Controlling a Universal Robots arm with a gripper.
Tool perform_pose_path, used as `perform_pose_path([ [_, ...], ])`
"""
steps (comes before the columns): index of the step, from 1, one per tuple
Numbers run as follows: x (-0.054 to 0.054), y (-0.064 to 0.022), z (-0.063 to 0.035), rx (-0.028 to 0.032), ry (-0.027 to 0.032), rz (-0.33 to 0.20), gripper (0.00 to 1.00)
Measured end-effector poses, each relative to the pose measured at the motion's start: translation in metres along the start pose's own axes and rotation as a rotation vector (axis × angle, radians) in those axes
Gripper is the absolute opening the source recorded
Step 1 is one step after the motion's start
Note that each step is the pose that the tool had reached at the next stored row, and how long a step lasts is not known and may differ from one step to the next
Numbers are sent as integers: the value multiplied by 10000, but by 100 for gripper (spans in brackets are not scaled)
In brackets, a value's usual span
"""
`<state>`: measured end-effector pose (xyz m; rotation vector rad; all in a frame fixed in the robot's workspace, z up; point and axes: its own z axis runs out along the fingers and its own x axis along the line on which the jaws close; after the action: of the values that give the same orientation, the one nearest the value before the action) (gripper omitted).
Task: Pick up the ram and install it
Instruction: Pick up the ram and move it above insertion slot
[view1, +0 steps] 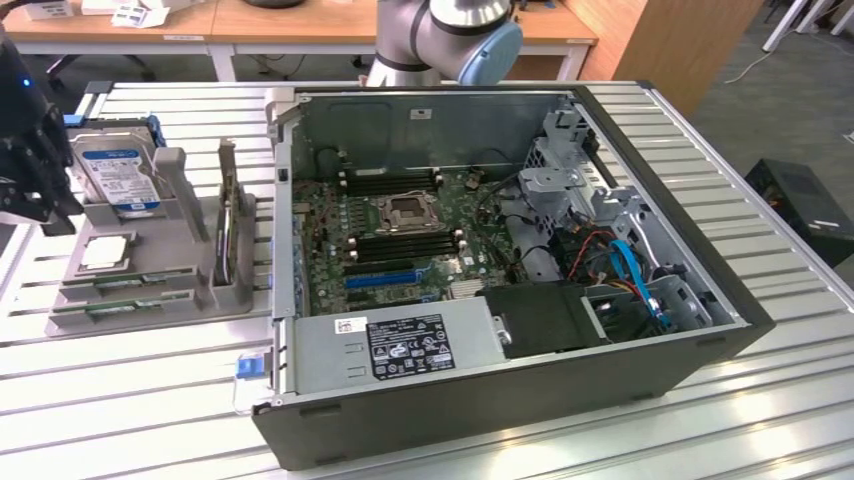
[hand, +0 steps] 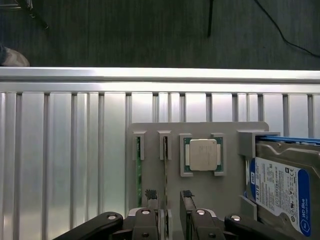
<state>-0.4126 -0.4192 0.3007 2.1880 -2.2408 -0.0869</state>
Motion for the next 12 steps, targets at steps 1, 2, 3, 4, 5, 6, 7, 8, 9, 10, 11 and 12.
perform_pose_path([
  [1, 1, -1, 16, 1, -1, 0, 31],
  [2, 2, -2, 33, 1, -1, 0, 31],
  [3, 3, -3, 50, 0, -1, 0, 31],
  [4, 4, -3, 66, 0, 0, 0, 31],
  [5, 5, -4, 84, 0, -1, 0, 31],
  [6, 7, -5, 102, 1, -1, 0, 31],
  [7, 8, -5, 119, 1, -1, 0, 31],
  [8, 9, -6, 136, 0, 0, 0, 31],
  [9, 10, -7, 154, 0, -1, 0, 31],
  [10, 11, -8, 173, 1, -1, 0, 31],
  [11, 12, -9, 192, 0, -1, 0, 31],
  [12, 14, -10, 208, 0, 0, 0, 31],
])
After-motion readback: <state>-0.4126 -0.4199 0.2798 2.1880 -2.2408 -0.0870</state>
